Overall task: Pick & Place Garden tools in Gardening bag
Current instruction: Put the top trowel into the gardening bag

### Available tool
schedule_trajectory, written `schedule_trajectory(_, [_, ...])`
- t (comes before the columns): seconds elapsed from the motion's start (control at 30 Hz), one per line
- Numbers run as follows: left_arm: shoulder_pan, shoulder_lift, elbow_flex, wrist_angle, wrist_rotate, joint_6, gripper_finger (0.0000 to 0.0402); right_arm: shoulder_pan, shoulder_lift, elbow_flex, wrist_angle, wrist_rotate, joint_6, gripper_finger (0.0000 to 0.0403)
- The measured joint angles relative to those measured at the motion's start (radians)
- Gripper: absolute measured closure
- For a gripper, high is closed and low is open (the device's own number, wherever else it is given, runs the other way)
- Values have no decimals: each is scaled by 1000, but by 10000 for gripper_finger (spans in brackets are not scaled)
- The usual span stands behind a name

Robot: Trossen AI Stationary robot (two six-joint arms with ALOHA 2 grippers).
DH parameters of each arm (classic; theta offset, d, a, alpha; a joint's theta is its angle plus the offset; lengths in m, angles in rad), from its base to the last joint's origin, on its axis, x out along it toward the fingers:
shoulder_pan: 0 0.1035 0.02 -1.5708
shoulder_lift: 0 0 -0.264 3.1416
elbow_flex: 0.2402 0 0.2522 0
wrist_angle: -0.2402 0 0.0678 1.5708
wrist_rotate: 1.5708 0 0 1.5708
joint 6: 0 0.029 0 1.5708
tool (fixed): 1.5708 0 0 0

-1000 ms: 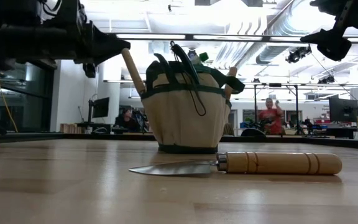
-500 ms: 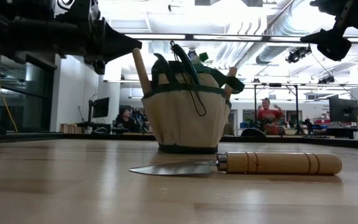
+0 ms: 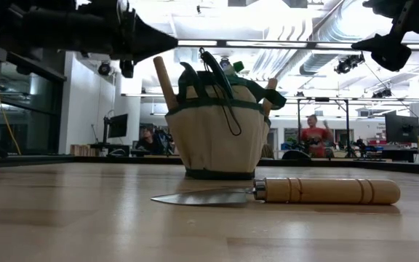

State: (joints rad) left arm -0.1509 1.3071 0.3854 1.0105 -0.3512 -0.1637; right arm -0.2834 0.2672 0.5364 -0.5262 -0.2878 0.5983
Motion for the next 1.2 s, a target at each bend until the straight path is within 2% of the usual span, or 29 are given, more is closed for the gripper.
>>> schedule_trajectory(0.17, [0, 0, 0, -46, 4, -14, 401, 0, 0, 0, 0, 0, 0, 82])
schedule_trajectory(0.47, [0, -8, -24, 82, -33, 62, 401, 0, 0, 0, 0, 0, 0, 82])
schedule_trajectory(0.73, [-69, -16, -148, 143, -154, 3, 401, 0, 0, 0, 0, 0, 0, 82])
schedule_trajectory(1.2, [-85, 53, -108, 109, -157, 1, 401, 0, 0, 0, 0, 0, 0, 82])
